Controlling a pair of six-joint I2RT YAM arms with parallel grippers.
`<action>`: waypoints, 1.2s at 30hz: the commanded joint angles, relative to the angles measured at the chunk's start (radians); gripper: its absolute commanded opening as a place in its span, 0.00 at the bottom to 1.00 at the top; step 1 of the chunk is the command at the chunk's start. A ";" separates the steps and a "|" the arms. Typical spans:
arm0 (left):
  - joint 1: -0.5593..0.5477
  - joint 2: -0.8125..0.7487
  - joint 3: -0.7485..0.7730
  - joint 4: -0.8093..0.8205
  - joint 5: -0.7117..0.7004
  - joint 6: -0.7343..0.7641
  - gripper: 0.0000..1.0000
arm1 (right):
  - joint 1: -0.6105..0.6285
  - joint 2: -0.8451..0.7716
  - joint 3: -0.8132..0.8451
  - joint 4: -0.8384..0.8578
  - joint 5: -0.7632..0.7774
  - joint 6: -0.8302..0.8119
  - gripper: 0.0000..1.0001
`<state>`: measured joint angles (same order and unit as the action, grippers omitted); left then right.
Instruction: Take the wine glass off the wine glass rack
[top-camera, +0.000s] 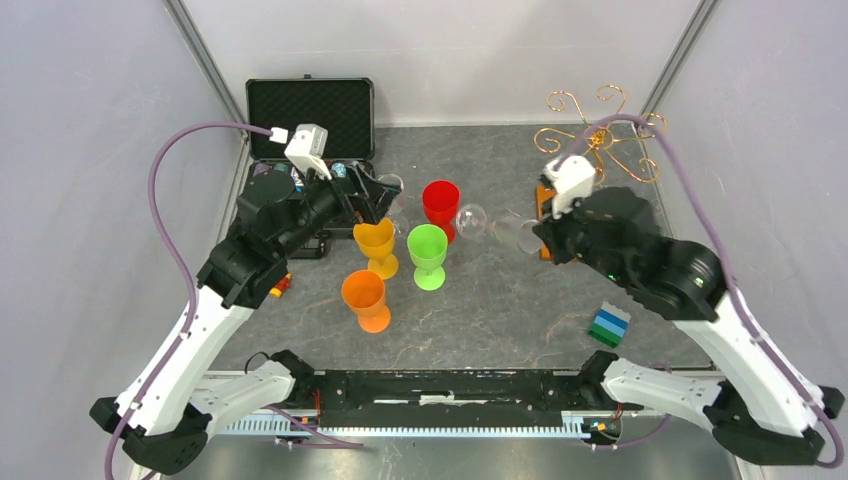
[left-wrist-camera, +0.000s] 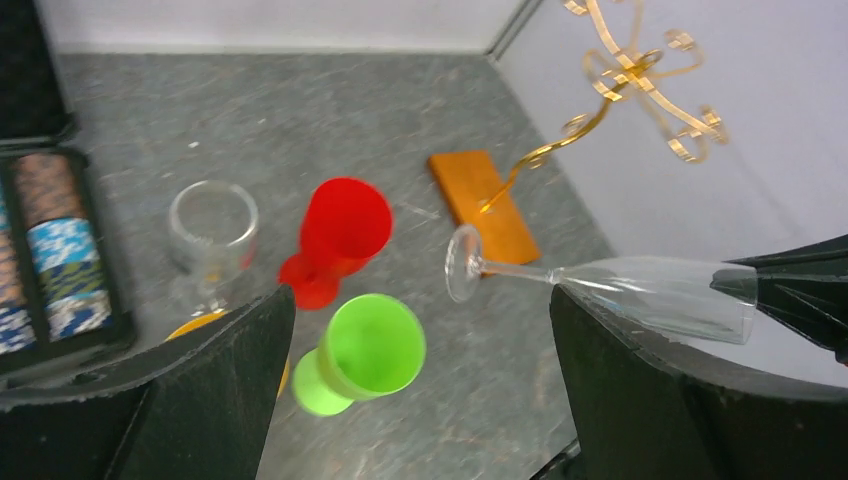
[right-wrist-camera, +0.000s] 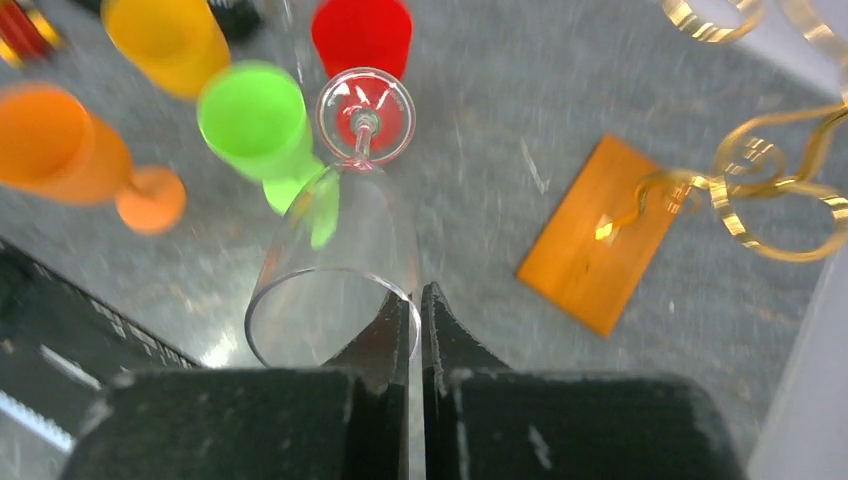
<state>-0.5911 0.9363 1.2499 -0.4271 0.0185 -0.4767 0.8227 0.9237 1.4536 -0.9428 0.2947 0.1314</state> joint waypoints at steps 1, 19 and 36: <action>-0.001 -0.014 0.014 -0.091 -0.100 0.138 1.00 | 0.000 0.063 0.004 -0.190 -0.069 0.003 0.00; -0.001 -0.062 0.013 -0.281 -0.190 0.188 1.00 | 0.031 0.208 -0.175 -0.034 -0.478 0.001 0.00; -0.002 -0.141 -0.019 -0.371 -0.344 0.225 1.00 | 0.192 0.456 0.004 -0.085 -0.277 -0.001 0.04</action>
<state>-0.5911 0.8249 1.2423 -0.8009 -0.2657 -0.3080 0.9890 1.3479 1.3663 -1.0176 -0.0456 0.1314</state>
